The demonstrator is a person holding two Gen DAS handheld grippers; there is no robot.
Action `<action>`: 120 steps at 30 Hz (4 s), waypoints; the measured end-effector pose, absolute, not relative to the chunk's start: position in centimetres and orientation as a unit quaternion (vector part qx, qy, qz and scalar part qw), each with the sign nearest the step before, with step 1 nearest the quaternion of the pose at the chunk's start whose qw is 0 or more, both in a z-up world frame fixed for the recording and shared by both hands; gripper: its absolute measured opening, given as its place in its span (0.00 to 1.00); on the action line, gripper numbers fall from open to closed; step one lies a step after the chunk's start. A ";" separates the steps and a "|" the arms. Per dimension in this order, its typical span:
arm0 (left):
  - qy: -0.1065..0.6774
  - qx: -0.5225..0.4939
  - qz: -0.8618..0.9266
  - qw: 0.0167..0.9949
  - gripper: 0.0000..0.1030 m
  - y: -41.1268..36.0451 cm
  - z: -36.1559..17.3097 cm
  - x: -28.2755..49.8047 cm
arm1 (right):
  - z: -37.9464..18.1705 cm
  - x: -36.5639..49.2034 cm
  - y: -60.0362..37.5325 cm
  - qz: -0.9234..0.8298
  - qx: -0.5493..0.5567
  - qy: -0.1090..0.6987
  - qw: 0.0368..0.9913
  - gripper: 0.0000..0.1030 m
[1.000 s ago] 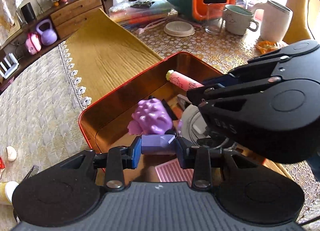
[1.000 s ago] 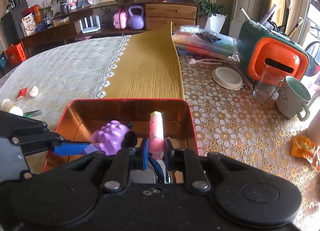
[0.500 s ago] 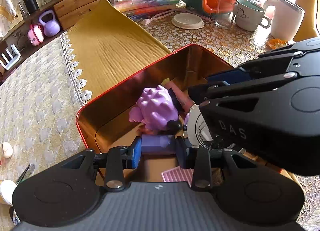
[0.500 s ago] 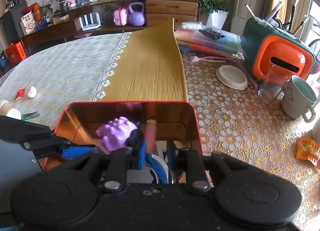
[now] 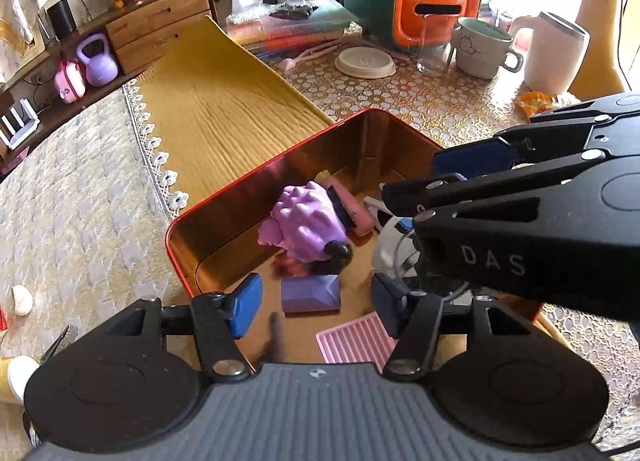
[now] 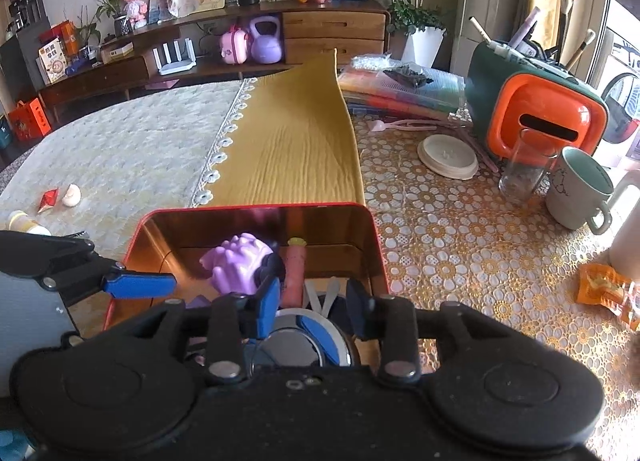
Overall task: Organize rigid objects
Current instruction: 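Open the left tool releasing the eraser while the right tool releases the pink tube, then move the left tool toward the white yellow-banded bottle while the right tool approaches the eye-drop bottle, then grasp the white yellow-banded bottle with the left tool while the right tool grasps the eye-drop bottle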
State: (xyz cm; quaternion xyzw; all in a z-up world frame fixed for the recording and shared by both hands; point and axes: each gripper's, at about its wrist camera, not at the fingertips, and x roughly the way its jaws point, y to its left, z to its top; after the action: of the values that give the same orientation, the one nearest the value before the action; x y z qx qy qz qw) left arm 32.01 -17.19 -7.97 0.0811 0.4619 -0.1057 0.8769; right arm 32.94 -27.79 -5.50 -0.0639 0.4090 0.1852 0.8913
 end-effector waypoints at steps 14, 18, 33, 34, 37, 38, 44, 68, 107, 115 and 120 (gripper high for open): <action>0.427 0.062 -0.114 0.895 0.57 -14.8 -4.4 27.6 | -2.8 29.0 -28.0 0.201 -0.047 0.390 0.898 0.46; 0.418 0.048 -0.116 0.900 0.57 -13.6 -3.3 26.1 | -2.2 27.8 -28.1 0.203 -0.041 0.385 0.899 0.47; 0.388 0.028 -0.106 0.915 0.58 -8.6 -0.4 20.3 | -0.3 21.9 -26.7 0.224 -0.043 0.353 0.907 0.60; 0.385 0.030 -0.102 0.917 0.62 -8.2 -0.3 19.9 | -0.1 21.4 -26.5 0.228 -0.042 0.349 0.908 0.62; 0.377 0.027 -0.098 0.921 0.63 -6.9 0.0 18.7 | 0.2 20.2 -25.8 0.234 -0.040 0.343 0.909 0.63; 0.376 0.025 -0.096 0.921 0.63 -6.5 0.1 18.4 | 0.2 19.7 -25.6 0.235 -0.041 0.342 0.909 0.63; 0.372 0.008 -0.087 0.924 0.65 -3.6 0.2 16.5 | 0.5 17.6 -24.0 0.248 -0.039 0.342 0.906 0.71; 0.352 -0.051 0.048 0.934 0.81 10.1 -3.2 12.6 | -1.9 15.6 -12.6 0.340 -0.066 0.351 0.870 0.98; 0.466 -0.287 0.134 0.826 0.82 16.1 -8.6 28.4 | -9.7 22.2 -0.6 0.414 -0.174 0.366 0.815 0.74; 0.478 -0.299 0.139 0.814 0.83 15.9 -10.8 29.4 | -10.9 23.0 1.1 0.422 -0.192 0.366 0.807 0.53; 0.472 -0.277 0.136 0.826 0.83 15.4 -10.7 29.4 | -11.5 23.1 1.8 0.419 -0.200 0.365 0.807 0.45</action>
State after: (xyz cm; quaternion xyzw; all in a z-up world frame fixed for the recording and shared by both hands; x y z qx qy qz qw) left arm 29.36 15.39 -10.67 -0.2766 0.4721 0.1359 0.8260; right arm 23.10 1.80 -11.52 -0.2000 0.3650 0.4192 0.8069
